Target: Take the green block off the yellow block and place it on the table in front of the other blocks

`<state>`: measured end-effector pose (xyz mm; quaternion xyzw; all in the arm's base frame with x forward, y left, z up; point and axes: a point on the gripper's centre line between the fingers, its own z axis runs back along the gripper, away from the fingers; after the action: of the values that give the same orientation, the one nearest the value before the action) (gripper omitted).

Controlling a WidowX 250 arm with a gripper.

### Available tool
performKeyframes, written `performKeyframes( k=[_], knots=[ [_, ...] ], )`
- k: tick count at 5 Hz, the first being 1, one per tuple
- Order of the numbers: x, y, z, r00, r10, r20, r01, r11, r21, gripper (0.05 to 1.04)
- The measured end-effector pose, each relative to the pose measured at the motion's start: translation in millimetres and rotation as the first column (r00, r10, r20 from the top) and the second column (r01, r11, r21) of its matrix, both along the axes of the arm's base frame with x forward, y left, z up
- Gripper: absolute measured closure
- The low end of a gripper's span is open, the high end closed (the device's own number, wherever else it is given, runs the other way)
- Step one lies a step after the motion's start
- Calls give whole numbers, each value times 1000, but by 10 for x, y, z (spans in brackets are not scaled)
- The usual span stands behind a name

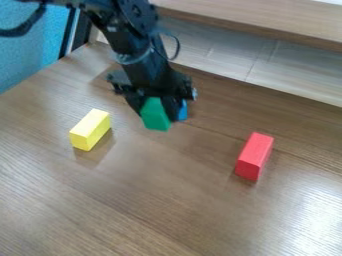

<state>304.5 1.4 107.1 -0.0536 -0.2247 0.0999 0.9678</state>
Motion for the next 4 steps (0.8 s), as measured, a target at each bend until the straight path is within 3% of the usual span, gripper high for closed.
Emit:
performKeyframes(
  k=[2, 3, 4],
  knots=[
    [-226, -323, -244, 992, -111, -66, 114, 992, 47, 491],
    [-323, -325, -388, 987, -121, -101, 128, 989, 69, 491],
    [-406, -301, -613, 977, -117, -177, 133, 988, 81, 491]
  ],
)
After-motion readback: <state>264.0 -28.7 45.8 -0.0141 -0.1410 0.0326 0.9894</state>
